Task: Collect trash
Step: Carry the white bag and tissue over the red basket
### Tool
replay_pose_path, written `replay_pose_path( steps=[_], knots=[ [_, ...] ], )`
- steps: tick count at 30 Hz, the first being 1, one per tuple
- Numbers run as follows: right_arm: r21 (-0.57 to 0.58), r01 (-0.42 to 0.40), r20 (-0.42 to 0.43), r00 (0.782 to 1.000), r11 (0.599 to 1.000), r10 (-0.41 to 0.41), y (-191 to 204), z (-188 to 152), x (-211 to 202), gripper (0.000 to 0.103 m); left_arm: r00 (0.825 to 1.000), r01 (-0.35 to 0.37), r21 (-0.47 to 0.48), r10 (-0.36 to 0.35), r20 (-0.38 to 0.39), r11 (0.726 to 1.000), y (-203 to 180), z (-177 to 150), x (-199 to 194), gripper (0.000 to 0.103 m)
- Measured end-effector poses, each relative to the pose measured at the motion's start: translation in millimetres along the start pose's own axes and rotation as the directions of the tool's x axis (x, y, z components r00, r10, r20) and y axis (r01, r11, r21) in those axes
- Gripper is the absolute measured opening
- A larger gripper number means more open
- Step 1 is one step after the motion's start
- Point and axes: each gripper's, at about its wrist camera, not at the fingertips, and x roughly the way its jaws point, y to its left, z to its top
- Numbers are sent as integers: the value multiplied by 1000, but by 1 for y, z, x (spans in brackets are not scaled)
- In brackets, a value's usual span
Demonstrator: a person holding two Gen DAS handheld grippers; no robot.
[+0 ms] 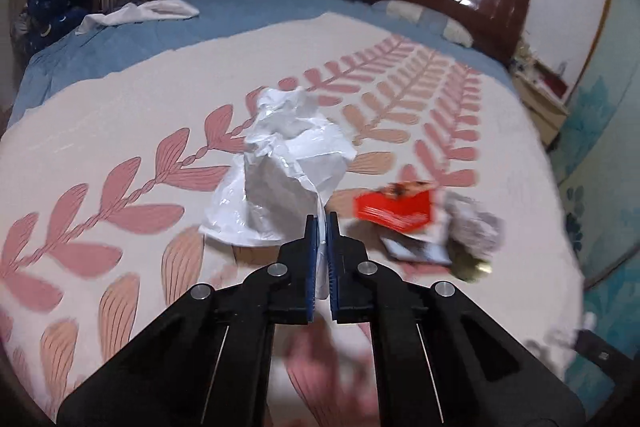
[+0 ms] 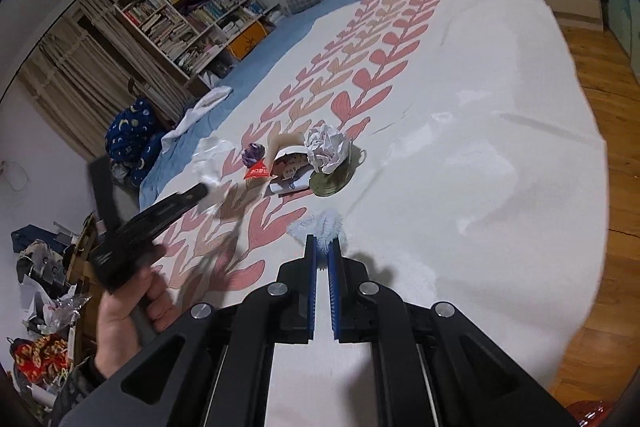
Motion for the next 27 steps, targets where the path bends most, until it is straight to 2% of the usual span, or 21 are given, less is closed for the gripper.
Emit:
replay_pose_path(
  steps=[5, 8, 11, 12, 14, 15, 17, 18, 20, 21, 23, 25, 27],
  knots=[
    [-9, 4, 98, 995, 1000, -3, 4, -30, -60, 7, 992, 92, 7, -93, 90, 996, -34, -13, -94, 5],
    [5, -2, 131, 991, 1000, 1, 0, -60, -106, 7, 979, 132, 68, -141, 146, 989, -61, -36, -155, 5],
    [25, 18, 158, 987, 1000, -22, 1, -91, -168, 7, 965, 173, 160, -200, 172, 972, -92, -67, -212, 5],
    [52, 0, 183, 983, 999, -10, -2, -105, -204, 7, 961, 181, 179, -213, 178, 967, -98, -71, -222, 5],
    [56, 8, 222, 975, 998, -20, -5, -122, -250, 7, 951, 206, 207, -245, 188, 956, -113, -79, -249, 5],
    [53, 38, 259, 965, 998, -50, -10, -135, -292, 7, 944, 230, 216, -272, 186, 949, -121, -84, -262, 5],
    [62, 82, 300, 949, 995, -96, -22, -148, -339, 7, 930, 279, 244, -325, 173, 929, -143, -92, -282, 5],
    [76, 126, 328, 934, 989, -144, -34, -160, -377, 7, 919, 310, 266, -359, 162, 913, -159, -97, -293, 5],
    [100, 184, 353, 912, 978, -208, -52, -174, -419, 7, 892, 383, 316, -437, 119, 868, -193, -108, -309, 5],
    [115, 223, 361, 899, 968, -250, -63, -184, -441, 7, 871, 429, 361, -485, 78, 828, -223, -120, -317, 5],
    [143, 315, 360, 867, 938, -346, -89, -208, -479, 7, 842, 488, 409, -539, 11, 771, -260, -139, -324, 5],
    [210, 376, 329, 842, 902, -428, -123, -236, -505, 7, 798, 575, 446, -591, -121, 685, -313, -171, -320, 5],
    [268, 413, 282, 830, 870, -481, -152, -262, -515, 7, 760, 640, 456, -594, -262, 618, -364, -212, -301, 5]
  ],
)
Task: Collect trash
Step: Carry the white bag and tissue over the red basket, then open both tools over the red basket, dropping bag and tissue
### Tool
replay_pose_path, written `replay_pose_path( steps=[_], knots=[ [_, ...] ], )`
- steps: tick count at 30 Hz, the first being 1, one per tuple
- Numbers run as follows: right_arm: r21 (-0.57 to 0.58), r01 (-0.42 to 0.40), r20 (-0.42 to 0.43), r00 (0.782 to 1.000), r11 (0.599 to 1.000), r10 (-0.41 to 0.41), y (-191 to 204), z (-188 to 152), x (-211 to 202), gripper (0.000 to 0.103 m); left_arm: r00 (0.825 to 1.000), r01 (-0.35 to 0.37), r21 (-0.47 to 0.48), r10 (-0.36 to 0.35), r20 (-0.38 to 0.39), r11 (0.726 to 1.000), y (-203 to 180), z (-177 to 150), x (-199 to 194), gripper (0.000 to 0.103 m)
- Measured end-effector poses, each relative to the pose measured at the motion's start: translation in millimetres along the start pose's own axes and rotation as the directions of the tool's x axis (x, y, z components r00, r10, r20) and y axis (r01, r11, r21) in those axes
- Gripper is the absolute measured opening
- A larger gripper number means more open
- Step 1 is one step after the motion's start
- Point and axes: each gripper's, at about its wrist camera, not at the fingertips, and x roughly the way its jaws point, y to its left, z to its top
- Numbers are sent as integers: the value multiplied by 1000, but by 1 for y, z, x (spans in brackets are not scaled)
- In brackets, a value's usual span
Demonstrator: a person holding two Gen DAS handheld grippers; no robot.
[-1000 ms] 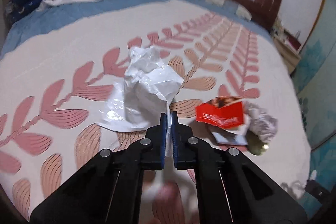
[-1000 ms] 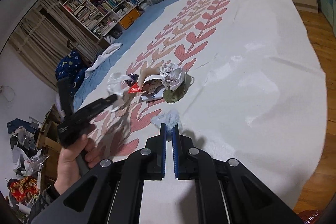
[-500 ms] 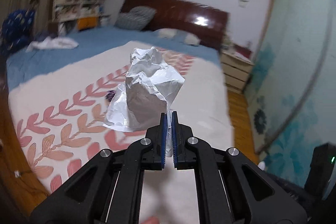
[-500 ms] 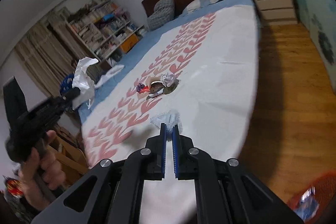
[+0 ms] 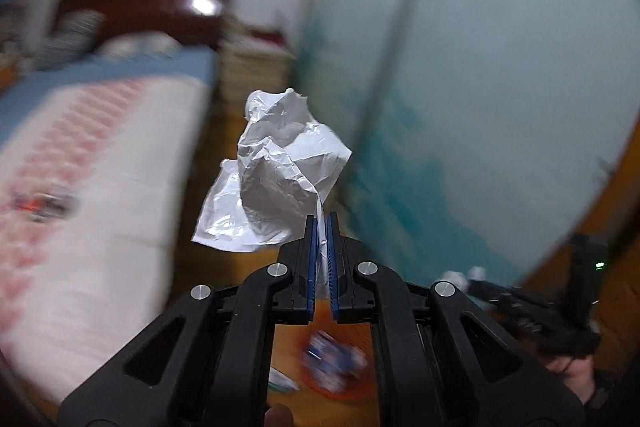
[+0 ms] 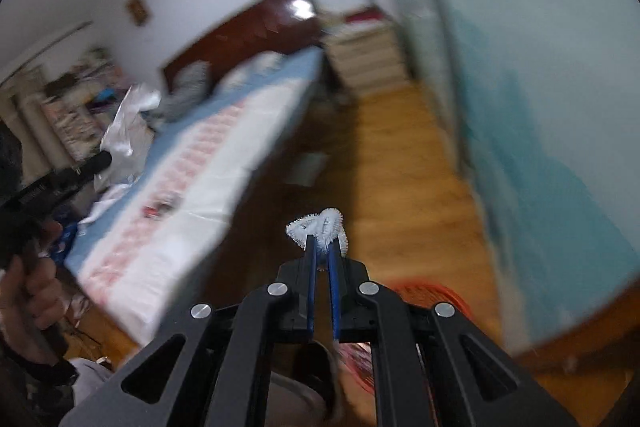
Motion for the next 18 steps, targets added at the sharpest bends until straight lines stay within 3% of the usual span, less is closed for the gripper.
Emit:
replay_pose_path(
  steps=[2, 3, 5, 9, 10, 13, 15, 18],
  knots=[
    [58, 43, -58, 998, 997, -40, -35, -20, 9, 7, 992, 23, 41, -18, -123, 999, -25, -17, 49, 5],
    [92, 66, -93, 994, 994, -57, -52, -34, 15, 7, 980, 30, 77, -14, -200, 997, -39, -33, 80, 5],
    [113, 82, -132, 989, 990, -67, -66, -48, 26, 7, 938, 48, 148, 6, -347, 988, -59, -72, 137, 5],
    [158, 121, -197, 976, 980, -89, -91, -69, 46, 7, 868, 44, 166, 44, -494, 985, -64, -120, 188, 5],
    [172, 132, -207, 974, 976, -95, -98, -72, 51, 7, 861, 32, 175, 63, -506, 984, -64, -123, 193, 5],
    [187, 149, -216, 970, 971, -107, -106, -74, 60, 7, 866, 36, 184, 61, -496, 982, -66, -120, 198, 5],
    [185, 148, -216, 971, 972, -107, -106, -71, 67, 7, 860, 26, 192, 76, -504, 981, -65, -124, 203, 5],
    [169, 158, -211, 970, 973, -121, -87, -73, 79, 8, 856, 9, 184, 87, -509, 983, -64, -126, 206, 7]
  ],
)
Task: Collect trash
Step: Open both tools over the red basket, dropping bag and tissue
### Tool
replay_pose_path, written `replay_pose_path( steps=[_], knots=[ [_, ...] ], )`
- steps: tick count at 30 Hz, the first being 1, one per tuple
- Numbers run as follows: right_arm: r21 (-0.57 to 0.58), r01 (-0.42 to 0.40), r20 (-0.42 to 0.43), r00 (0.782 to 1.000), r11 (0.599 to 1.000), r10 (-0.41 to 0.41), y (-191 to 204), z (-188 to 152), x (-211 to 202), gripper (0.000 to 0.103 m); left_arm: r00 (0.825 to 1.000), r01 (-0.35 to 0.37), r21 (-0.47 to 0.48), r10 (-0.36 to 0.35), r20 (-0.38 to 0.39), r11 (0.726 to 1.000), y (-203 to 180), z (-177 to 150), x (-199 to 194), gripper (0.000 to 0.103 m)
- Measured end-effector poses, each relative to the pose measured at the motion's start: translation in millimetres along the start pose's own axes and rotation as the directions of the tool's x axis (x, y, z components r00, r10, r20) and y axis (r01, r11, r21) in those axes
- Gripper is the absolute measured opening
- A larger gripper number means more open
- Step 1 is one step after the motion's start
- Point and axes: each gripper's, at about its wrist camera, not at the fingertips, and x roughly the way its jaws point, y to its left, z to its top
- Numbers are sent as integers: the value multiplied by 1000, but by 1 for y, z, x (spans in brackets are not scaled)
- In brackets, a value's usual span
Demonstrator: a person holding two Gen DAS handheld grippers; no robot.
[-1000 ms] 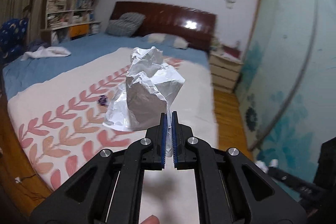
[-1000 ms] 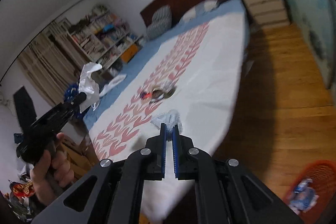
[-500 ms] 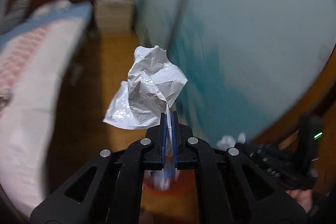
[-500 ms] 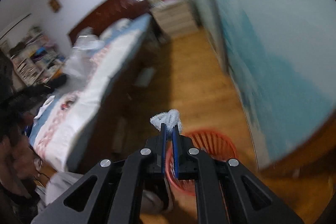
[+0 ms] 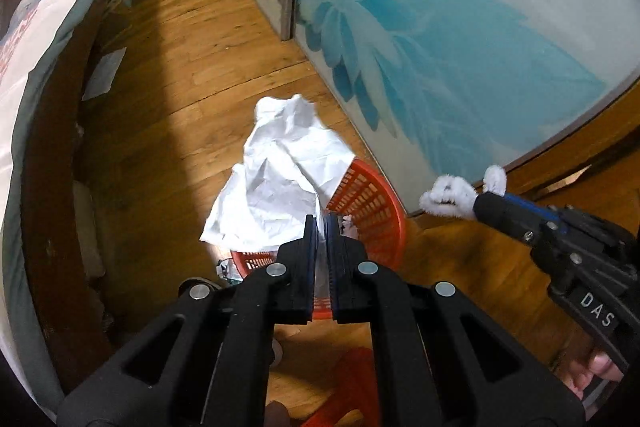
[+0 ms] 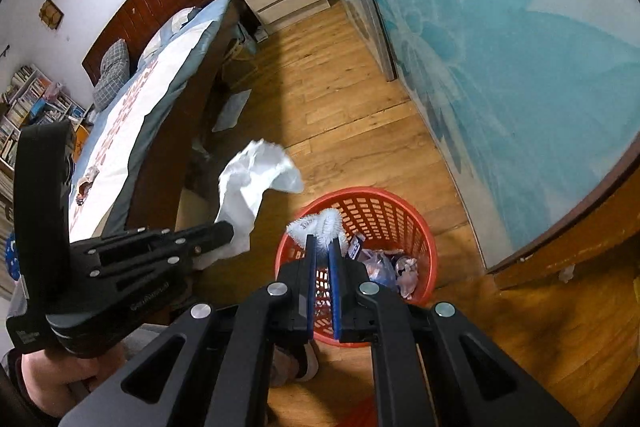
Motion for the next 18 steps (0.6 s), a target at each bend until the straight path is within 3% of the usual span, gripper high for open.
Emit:
replay_pose_path(
  steps=[2, 4, 5, 7, 13, 16, 18],
  knots=[
    [0, 11, 3, 1000, 1000, -11, 7, 3, 8, 10, 1000, -10, -8, 10, 9, 1000, 3, 4, -4, 14],
    [-9, 7, 13, 1000, 1000, -7, 16, 7, 6, 13, 1000, -6, -25, 7, 16, 1000, 1, -1, -9, 41],
    [-14, 7, 21, 1000, 1000, -6, 20, 7, 6, 25, 1000, -3, -35, 3, 22, 999, 3, -1, -11, 64],
    [-15, 10, 44, 999, 1000, -9, 21, 7, 2, 52, 999, 18, -57, -15, 52, 998, 6, -1, -18, 66],
    [-28, 15, 57, 998, 999, -13, 31, 7, -9, 53, 990, 27, -123, -10, 140, 992, 24, -7, -40, 66],
    [-38, -11, 79, 997, 999, 14, 41, 9, -20, 63, 972, 53, -171, -12, 233, 984, 42, -7, -71, 66],
    [-50, -26, 85, 996, 998, 30, 50, 12, -25, 65, 948, 30, -180, 29, 316, 983, 57, -8, -104, 66]
  ],
)
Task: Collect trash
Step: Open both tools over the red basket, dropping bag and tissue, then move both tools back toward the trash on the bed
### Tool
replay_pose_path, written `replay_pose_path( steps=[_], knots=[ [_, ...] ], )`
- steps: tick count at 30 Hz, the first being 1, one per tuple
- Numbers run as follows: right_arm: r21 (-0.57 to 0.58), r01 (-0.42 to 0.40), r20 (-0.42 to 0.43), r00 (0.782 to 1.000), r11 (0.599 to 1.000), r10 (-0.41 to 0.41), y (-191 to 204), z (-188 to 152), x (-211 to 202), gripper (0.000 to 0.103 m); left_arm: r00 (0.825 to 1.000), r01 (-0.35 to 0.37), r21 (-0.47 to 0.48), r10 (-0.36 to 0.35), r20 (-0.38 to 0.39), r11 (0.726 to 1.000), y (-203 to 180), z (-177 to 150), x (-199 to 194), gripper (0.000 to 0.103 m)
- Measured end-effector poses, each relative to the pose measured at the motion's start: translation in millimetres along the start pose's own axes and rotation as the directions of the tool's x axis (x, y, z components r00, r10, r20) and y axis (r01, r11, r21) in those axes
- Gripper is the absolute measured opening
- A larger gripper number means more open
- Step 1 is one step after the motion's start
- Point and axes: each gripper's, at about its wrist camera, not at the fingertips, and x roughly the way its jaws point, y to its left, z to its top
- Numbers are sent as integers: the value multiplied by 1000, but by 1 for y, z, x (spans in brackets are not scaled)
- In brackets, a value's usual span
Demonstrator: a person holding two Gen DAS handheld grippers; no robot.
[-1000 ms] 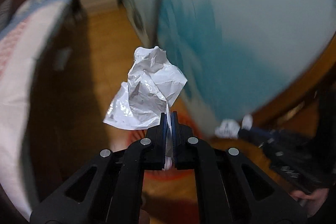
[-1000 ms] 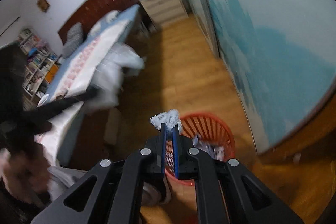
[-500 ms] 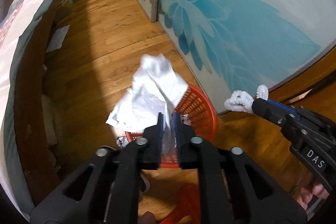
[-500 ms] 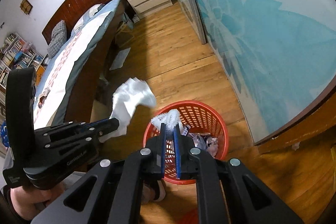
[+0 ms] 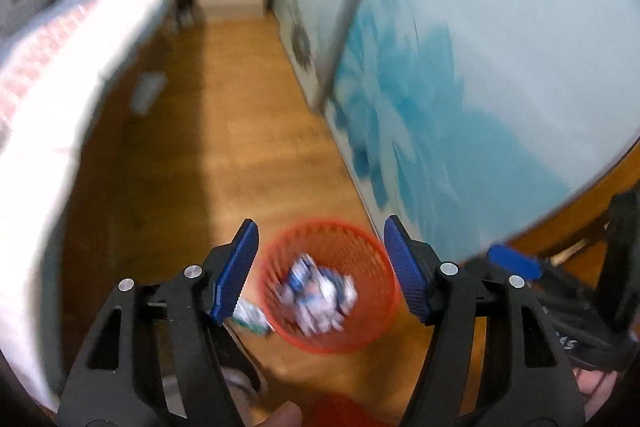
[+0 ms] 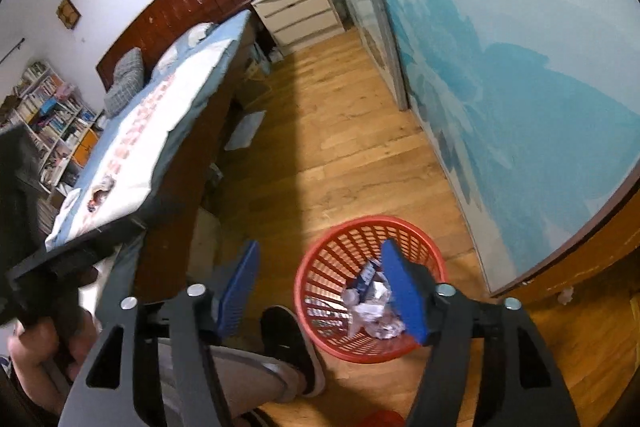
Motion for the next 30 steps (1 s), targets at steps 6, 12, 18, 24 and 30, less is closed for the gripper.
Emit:
replay_pose_path(
  steps=[6, 12, 18, 24, 30],
  knots=[
    [-122, -63, 8, 998, 990, 65, 66, 15, -2, 66, 963, -116, -171, 153, 223, 978, 100, 27, -112, 68],
    [-266, -139, -5, 990, 954, 143, 169, 25, 16, 66, 859, -312, -346, 419, 294, 885, 218, 7, -176, 73],
    [-387, -225, 2, 970, 894, 244, 295, 31, 41, 66, 840, -363, -417, 486, 241, 833, 286, -21, -190, 73],
    [-448, -314, -4, 937, 837, 349, 407, 39, 74, 69, 823, -395, -495, 537, 183, 774, 348, -39, -198, 76],
    [-552, -328, -53, 931, 767, 360, 501, 46, 142, 69, 825, -401, -535, 547, 143, 744, 388, -43, -195, 76]
  ],
)
